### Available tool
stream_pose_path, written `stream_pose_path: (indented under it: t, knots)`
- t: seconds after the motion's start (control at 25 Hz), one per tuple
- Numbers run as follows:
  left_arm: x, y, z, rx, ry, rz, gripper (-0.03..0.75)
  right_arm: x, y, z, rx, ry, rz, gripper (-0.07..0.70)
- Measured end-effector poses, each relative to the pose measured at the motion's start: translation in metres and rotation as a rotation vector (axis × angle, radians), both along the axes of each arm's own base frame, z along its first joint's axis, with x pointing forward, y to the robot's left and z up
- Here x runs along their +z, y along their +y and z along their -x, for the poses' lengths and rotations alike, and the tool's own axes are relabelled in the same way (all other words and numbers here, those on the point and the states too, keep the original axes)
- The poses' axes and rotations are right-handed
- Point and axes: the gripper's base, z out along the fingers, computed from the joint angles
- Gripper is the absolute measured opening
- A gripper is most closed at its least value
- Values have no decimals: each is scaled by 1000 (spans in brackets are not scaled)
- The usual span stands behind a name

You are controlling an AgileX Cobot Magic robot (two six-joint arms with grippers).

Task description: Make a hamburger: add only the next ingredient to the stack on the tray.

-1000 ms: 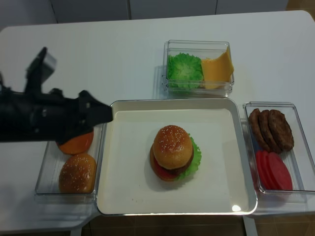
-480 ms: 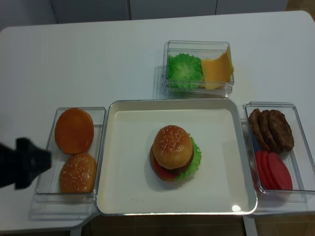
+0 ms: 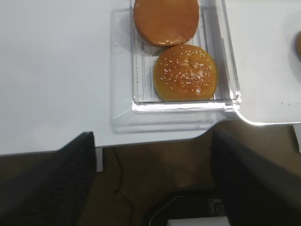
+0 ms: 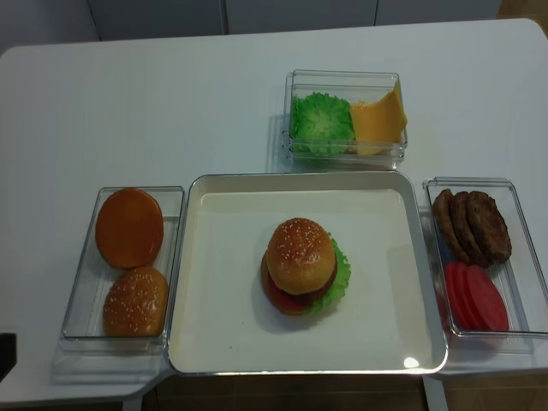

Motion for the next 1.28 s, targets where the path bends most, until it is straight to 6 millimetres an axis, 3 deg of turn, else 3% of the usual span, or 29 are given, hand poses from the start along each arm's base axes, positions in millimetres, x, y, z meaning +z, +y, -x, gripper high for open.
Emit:
stream_pose_path:
  t: [0.2,0.56,0.76,1.28]
  knots:
    - [2,-2,28,1,-114,-11,544,0,0,0,-1,0,-2,531]
    - [-27,-6,71,0,-243,-22,543,0,0,0,-1,0,-2,531]
    - [-33,-7,88,1,-323,-28,543,0,0,0,-1,0,-2,531]
    - [-58,-1,84,52,-272,-54,520,0,0,0,-4,1,-6,531]
